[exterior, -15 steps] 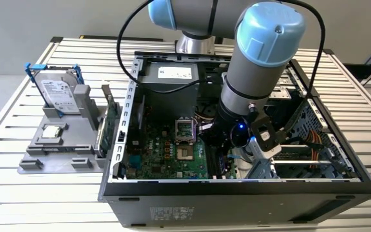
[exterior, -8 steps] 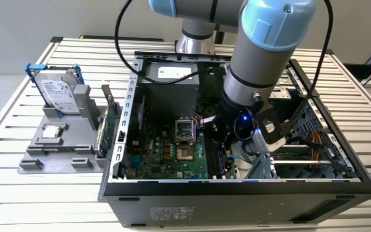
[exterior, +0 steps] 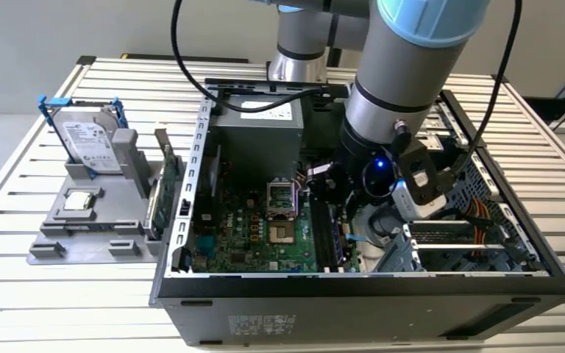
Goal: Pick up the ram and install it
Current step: 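Press down the ram until it locks into place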
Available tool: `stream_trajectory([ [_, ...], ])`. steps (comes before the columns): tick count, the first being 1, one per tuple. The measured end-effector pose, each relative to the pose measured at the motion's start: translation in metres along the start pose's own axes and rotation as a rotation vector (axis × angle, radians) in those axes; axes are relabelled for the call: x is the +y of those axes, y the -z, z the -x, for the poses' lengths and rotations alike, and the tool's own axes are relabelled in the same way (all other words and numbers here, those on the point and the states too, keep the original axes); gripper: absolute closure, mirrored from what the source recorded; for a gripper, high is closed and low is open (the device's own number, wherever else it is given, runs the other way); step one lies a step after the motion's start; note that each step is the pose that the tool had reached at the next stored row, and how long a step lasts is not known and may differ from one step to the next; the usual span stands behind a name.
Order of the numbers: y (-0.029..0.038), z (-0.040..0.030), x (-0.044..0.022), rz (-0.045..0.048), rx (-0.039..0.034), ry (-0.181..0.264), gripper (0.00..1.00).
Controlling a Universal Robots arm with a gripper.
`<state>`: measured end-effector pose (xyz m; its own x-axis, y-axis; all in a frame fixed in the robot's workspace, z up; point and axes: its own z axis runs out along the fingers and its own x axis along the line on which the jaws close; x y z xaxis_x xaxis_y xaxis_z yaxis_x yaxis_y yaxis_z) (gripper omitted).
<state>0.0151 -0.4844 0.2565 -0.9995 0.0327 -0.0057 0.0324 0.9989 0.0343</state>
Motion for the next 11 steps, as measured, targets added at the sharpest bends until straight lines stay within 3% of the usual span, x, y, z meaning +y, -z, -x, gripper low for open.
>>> stream_trajectory([
  [5, 0.0001, 0.0, 0.0, -0.0005, 0.0, 0.0, 0.0],
  [6, 0.0001, 0.0, 0.0, -0.0006, 0.0, 0.0, 1.0],
  [11, 0.0001, 0.0, 0.0, -0.001, 0.0, 0.0, 1.0],
])
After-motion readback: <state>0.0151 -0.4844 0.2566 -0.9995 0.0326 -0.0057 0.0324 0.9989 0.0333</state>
